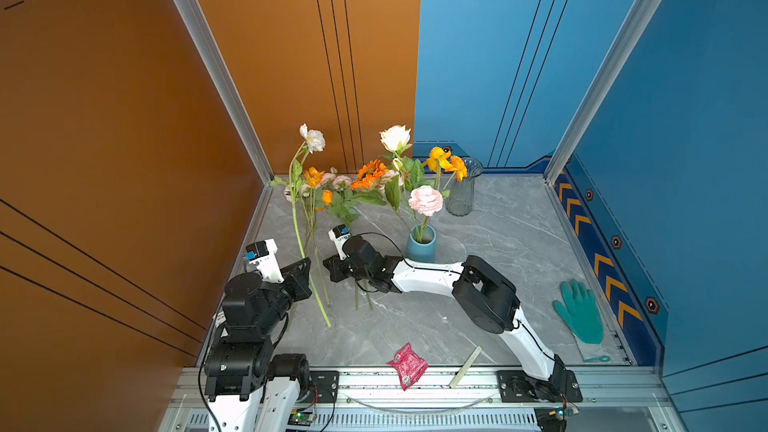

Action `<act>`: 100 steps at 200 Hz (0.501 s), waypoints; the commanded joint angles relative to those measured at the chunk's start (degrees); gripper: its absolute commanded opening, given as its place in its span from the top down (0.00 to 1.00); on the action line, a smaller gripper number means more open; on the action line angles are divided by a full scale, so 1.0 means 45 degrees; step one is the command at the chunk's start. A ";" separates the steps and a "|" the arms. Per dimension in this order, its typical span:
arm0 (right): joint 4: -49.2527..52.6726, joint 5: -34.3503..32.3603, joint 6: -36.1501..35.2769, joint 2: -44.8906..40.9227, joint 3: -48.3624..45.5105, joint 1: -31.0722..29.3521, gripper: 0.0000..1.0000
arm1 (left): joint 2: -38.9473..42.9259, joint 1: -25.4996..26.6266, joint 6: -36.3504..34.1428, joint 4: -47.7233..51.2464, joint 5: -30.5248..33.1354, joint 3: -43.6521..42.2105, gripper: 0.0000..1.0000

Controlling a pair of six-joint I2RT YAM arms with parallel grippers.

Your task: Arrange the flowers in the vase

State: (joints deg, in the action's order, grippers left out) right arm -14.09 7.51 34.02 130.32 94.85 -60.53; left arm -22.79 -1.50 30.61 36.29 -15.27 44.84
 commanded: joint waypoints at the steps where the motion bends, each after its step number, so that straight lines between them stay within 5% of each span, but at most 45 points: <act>1: -0.0549 0.0340 -0.0042 -0.0199 0.0083 -0.0103 0.52 | 0.0239 -0.0116 0.0147 -0.0955 -0.0165 0.0099 1.00; 43: -0.0354 0.0527 0.0104 0.0493 0.1069 -0.0203 0.49 | 0.0412 -0.0111 0.0454 -0.0951 -0.0357 0.0000 1.00; 100: 0.1097 0.1628 0.0459 0.1691 0.3028 -0.0190 0.77 | 0.0658 -0.0116 0.0886 -0.1324 -0.0338 -0.0378 1.00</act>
State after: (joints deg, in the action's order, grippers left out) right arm -13.21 11.18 34.83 135.68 105.60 -61.30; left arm -20.93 -1.50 34.06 34.11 -15.70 43.81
